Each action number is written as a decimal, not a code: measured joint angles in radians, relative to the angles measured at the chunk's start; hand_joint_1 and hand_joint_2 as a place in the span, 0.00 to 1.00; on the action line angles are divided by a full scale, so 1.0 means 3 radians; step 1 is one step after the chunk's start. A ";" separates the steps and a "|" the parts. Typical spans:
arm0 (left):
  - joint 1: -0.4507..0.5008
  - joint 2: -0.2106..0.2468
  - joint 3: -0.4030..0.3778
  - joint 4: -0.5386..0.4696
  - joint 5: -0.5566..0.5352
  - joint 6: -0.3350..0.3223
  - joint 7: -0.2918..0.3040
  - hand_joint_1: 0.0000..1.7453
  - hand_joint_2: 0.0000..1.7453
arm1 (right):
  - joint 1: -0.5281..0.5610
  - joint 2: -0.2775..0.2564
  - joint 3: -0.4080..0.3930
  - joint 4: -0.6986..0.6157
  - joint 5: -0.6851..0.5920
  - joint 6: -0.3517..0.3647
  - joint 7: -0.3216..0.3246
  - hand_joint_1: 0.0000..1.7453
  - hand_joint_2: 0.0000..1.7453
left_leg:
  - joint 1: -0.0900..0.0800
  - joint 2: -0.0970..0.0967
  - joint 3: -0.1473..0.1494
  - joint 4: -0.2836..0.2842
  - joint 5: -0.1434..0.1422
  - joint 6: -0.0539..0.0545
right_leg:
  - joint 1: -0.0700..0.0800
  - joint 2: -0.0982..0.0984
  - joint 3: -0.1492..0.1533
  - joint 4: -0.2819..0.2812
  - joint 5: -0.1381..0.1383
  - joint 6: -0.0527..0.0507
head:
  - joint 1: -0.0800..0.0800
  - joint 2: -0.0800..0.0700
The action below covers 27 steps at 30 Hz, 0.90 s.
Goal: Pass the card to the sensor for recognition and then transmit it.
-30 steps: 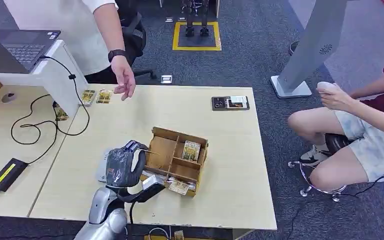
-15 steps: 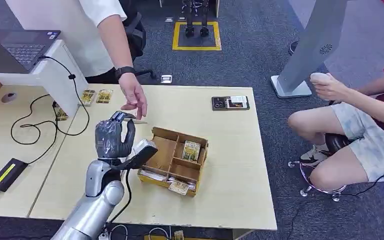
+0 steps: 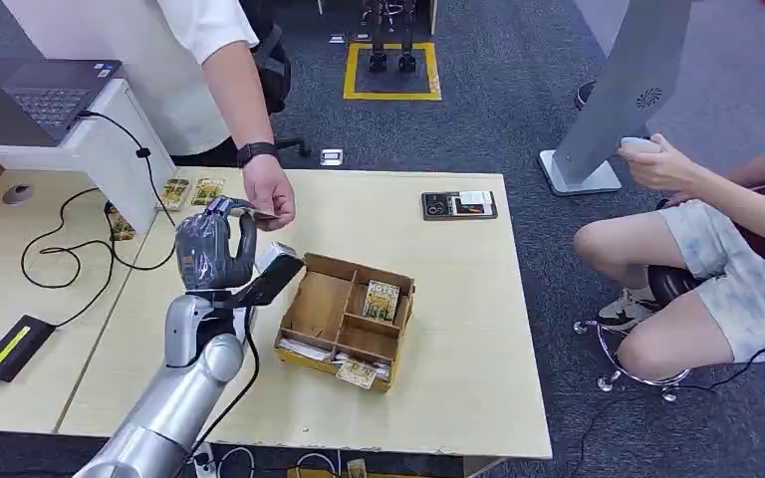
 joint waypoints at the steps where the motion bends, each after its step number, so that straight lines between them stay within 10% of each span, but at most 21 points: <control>1: -0.0008 -0.0006 0.0009 0.0006 0.0010 0.0000 0.0000 1.00 1.00 | -0.0001 0.0003 0.0004 0.0000 0.0000 -0.0003 0.0000 0.00 1.00 | 0.0000 0.0000 0.0000 0.0000 0.0000 0.0000 | 0.0000 0.0000 0.0000 0.0000 0.0000 0.0000 | 0.0000 0.0000; 4: -0.0019 -0.0034 0.0043 0.0025 0.0084 0.0009 -0.0011 0.93 1.00 | -0.0001 0.0008 0.0020 0.0000 -0.0002 -0.0013 0.0008 0.00 1.00 | 0.0000 0.0000 0.0000 0.0000 0.0000 0.0000 | 0.0000 0.0000 0.0000 0.0000 0.0000 0.0000 | 0.0000 0.0000; 5: -0.0020 -0.0052 0.0069 0.0027 0.0122 0.0009 -0.0040 0.15 1.00 | -0.0002 0.0010 0.0025 0.0000 -0.0010 -0.0014 0.0018 0.00 1.00 | 0.0000 0.0000 0.0000 0.0000 0.0000 0.0000 | 0.0000 0.0000 0.0000 0.0000 0.0000 0.0000 | 0.0000 0.0000; 6: -0.0022 -0.0076 0.0098 0.0028 0.0208 0.0009 -0.0080 0.00 1.00 | -0.0002 0.0011 0.0031 0.0000 -0.0013 -0.0019 0.0023 0.00 1.00 | 0.0000 0.0000 0.0000 0.0000 0.0000 0.0000 | 0.0000 0.0000 0.0000 0.0000 0.0000 0.0000 | 0.0000 0.0000; 27: -0.0021 -0.0211 0.0149 0.0036 0.0879 0.0010 -0.0432 0.00 1.00 | 0.0001 0.0020 0.0080 0.0000 -0.0114 -0.0067 -0.0003 0.00 1.00 | 0.0000 0.0000 -0.0001 0.0000 0.0000 0.0000 | 0.0000 0.0000 0.0000 0.0000 0.0000 0.0000 | 0.0000 0.0000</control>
